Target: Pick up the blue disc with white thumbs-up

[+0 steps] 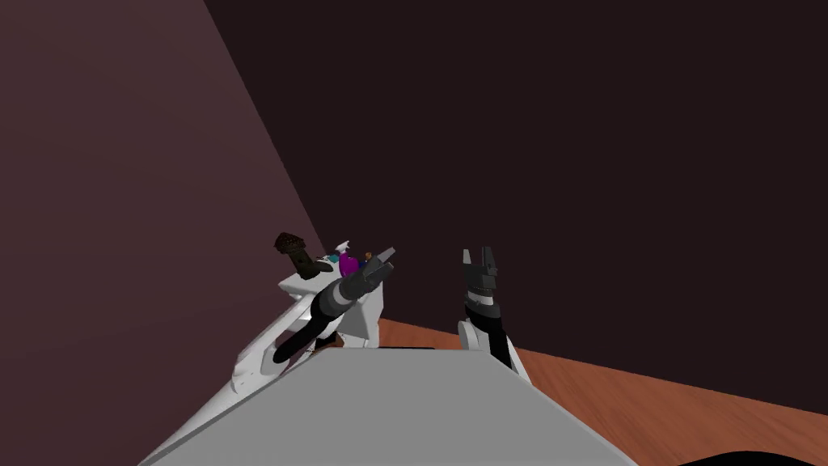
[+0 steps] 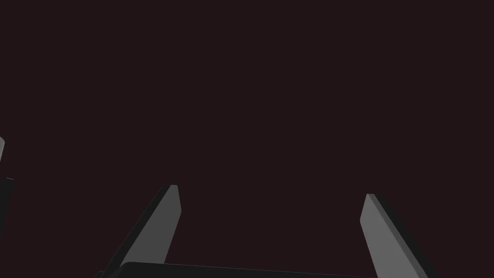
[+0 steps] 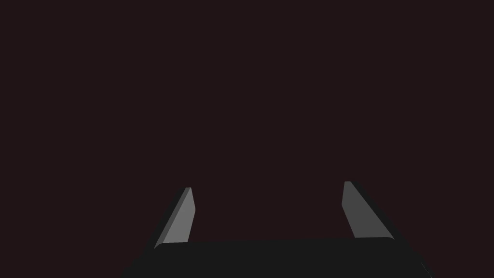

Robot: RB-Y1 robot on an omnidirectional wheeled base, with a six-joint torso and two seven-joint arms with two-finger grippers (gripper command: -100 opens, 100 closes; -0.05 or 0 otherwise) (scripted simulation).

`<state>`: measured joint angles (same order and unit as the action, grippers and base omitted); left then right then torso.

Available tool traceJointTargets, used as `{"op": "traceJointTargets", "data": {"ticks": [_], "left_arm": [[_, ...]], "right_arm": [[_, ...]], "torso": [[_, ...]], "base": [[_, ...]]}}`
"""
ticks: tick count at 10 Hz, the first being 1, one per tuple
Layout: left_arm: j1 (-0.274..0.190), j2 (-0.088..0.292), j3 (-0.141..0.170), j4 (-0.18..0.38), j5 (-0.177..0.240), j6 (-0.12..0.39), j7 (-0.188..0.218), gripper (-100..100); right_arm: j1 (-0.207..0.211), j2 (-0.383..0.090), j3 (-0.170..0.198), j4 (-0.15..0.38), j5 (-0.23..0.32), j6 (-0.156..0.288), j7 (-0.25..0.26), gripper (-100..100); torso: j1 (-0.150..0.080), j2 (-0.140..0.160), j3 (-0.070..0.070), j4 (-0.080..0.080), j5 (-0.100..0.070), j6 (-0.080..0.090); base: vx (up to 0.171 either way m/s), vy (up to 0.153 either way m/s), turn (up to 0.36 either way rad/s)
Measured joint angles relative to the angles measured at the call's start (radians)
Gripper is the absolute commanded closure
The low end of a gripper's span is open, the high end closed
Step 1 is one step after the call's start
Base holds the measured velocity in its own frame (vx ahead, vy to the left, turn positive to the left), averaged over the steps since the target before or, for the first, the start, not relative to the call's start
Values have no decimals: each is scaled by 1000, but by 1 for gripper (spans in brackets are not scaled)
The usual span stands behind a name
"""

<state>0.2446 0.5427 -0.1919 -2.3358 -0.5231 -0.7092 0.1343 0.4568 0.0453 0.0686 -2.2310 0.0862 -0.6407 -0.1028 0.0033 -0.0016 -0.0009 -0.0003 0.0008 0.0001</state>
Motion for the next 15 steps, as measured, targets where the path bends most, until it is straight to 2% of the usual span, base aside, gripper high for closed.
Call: {"op": "traceJointTargets", "data": {"ticks": [1, 2, 5, 6, 7, 8, 10, 11, 12, 15], "left_arm": [[-14, 28, -5, -1, -20, -15, 4, -100], [-29, 56, -26, -19, -54, -27, 8, -100], [-80, 152, -41, -37, -124, -67, 33, -100], [-104, 180, -61, -39, -156, -87, 35, -100], [-113, 209, -65, -39, -179, -105, 36, -100], [-146, 240, -74, -35, -204, -128, 45, -100], [-178, 295, -106, -47, -270, -157, 54, -100], [-192, 326, -108, -51, -291, -172, 61, -100], [-194, 342, -110, -55, -304, -175, 65, -100], [-192, 350, -110, -57, -308, -176, 64, -100]], "right_arm": [[0, 0, 0, 0, 0, 0, 0, 0], [0, 0, 0, 0, 0, 0, 0, 0], [0, 0, 0, 0, 0, 0, 0, 0], [0, 0, 0, 0, 0, 0, 0, 0], [0, 0, 0, 0, 0, 0, 0, 0], [0, 0, 0, 0, 0, 0, 0, 0], [0, 0, 0, 0, 0, 0, 0, 0], [0, 0, 0, 0, 0, 0, 0, 0], [0, 0, 0, 0, 0, 0, 0, 0], [0, 0, 0, 0, 0, 0, 0, 0]], "torso": [[-1, 0, 0, 0, 0, -1], [1, 0, 0, 0, 0, 0], [-1, 1, 1, 0, 0, -1], [0, -1, -1, 0, 0, 0], [-2, 0, 0, 0, 0, -1], [-4, 1, 1, 0, -1, 0], [-4, 2, 1, 0, -1, -1], [-4, 2, 1, 1, -1, -1], [-4, 1, 1, 0, -1, -1], [-4, -1, 0, 0, 0, -1]], "base": [[9, 69, -269], [-24, 38, -127], [-2, 58, -207], [-11, 8, -90], [-37, -8, -121], [-42, -8, -137], [-45, -8, -147], [-20, -4, -65], [0, 0, 0], [4, 1, 14]]}}
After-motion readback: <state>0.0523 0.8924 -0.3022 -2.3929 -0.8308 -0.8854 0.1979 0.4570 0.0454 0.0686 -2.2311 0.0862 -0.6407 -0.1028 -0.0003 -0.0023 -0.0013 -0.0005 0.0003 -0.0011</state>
